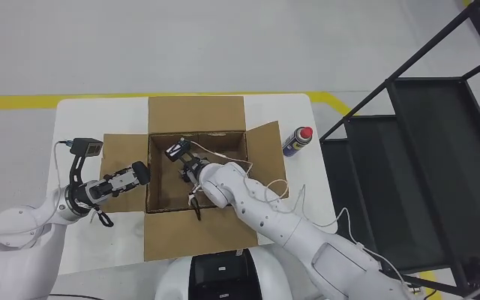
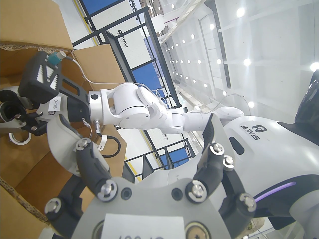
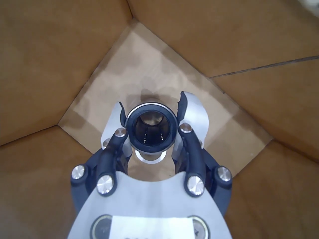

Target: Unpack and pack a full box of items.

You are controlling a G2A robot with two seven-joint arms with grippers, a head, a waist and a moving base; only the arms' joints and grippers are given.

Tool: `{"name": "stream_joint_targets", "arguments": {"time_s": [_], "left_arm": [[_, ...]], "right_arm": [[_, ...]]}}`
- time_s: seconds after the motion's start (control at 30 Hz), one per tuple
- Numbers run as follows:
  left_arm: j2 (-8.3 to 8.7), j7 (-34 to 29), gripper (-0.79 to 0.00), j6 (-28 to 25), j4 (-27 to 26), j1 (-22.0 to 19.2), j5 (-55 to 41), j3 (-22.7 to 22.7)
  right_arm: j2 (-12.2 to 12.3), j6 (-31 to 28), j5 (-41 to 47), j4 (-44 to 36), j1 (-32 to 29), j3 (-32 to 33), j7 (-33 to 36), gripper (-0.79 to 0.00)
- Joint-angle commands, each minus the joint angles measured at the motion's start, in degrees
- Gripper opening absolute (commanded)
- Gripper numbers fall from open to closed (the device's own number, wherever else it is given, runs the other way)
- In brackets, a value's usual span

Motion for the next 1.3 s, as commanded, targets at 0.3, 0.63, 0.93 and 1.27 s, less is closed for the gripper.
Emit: {"name": "stream_joint_targets", "arguments": {"time_s": [0.3, 0.63, 0.93, 1.27], "left_arm": [[0.00, 0.0, 0.000, 0.0, 0.0, 0.0, 0.0, 0.0], [0.00, 0.0, 0.000, 0.0, 0.0, 0.0, 0.0, 0.0], [0.00, 0.0, 0.000, 0.0, 0.0, 0.0, 0.0, 0.0], [0.00, 0.0, 0.000, 0.0, 0.0, 0.0, 0.0, 0.0]], "right_arm": [[3.8, -4.4, -5.4, -15.8, -9.0, 8.4, 3.5, -0.785], [4.9, -6.6, -8.5, -20.6, -12.2, 10.8, 1.8, -0.785], [7.3, -14.6, -10.1, -39.7, -19.2, 17.4, 8.5, -0.785], [10.2, -23.4, -8.1, -60.7, -29.6, 29.0, 18.4, -0.785]]}}
